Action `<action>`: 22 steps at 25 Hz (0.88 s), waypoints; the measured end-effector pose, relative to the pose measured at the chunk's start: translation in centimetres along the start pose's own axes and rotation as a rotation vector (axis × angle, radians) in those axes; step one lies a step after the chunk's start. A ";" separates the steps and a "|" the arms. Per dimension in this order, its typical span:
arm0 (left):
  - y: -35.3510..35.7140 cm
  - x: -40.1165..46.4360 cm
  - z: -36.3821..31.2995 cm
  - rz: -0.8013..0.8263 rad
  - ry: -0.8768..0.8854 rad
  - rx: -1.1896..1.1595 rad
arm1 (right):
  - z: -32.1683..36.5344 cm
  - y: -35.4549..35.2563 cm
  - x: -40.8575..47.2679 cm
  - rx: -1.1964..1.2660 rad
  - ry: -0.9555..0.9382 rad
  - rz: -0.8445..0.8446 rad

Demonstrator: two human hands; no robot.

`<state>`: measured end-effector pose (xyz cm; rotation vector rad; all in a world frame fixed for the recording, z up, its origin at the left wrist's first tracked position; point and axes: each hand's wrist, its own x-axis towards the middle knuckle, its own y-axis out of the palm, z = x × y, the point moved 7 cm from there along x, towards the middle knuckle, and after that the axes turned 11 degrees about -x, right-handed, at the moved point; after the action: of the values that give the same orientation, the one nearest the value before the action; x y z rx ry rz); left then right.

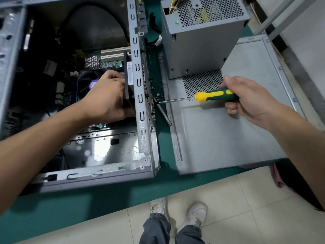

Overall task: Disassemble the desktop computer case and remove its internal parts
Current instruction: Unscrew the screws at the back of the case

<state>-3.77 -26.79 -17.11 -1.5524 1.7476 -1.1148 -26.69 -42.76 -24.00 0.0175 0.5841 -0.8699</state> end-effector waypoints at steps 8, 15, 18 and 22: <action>0.0 0.0 -0.1 0.008 -0.008 -0.028 | -0.2 -0.1 0.0 -0.030 0.024 0.052; 0.0 0.1 0.2 0.000 -0.017 0.018 | 0.8 -0.3 0.2 0.136 -0.088 0.164; 0.0 0.1 0.3 -0.002 -0.008 0.017 | 0.2 -0.2 0.1 -0.107 -0.050 0.166; 0.1 0.1 0.1 -0.003 0.003 0.019 | -0.4 -1.6 -0.7 -0.009 -0.046 0.099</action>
<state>-3.78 -26.89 -17.18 -1.5430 1.7325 -1.1324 -28.43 -43.21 -23.67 0.0178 0.5400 -0.7692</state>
